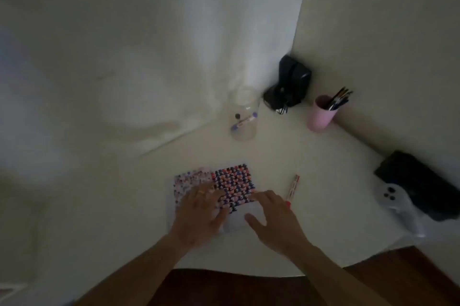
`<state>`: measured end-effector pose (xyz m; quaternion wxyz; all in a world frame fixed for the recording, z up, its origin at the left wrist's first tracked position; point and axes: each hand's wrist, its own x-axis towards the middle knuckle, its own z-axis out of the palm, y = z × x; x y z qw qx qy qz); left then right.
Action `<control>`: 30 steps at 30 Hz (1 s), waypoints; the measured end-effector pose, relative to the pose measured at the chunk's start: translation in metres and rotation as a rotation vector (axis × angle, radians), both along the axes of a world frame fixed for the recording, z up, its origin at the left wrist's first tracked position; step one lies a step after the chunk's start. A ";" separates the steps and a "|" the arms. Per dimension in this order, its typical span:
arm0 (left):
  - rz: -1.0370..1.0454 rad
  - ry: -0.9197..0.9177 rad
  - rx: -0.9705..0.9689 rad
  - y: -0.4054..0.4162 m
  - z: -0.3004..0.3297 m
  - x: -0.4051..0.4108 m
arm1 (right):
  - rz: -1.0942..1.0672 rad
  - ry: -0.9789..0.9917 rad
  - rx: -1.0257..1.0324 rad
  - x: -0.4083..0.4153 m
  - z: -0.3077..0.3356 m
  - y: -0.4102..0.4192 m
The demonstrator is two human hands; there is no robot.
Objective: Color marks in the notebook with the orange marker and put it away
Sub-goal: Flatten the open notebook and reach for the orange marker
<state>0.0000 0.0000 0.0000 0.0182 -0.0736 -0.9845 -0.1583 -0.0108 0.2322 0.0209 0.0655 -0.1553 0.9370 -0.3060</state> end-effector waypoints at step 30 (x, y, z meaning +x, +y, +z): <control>0.176 0.276 -0.216 0.013 -0.078 0.044 | 0.123 0.643 0.207 0.031 -0.108 -0.002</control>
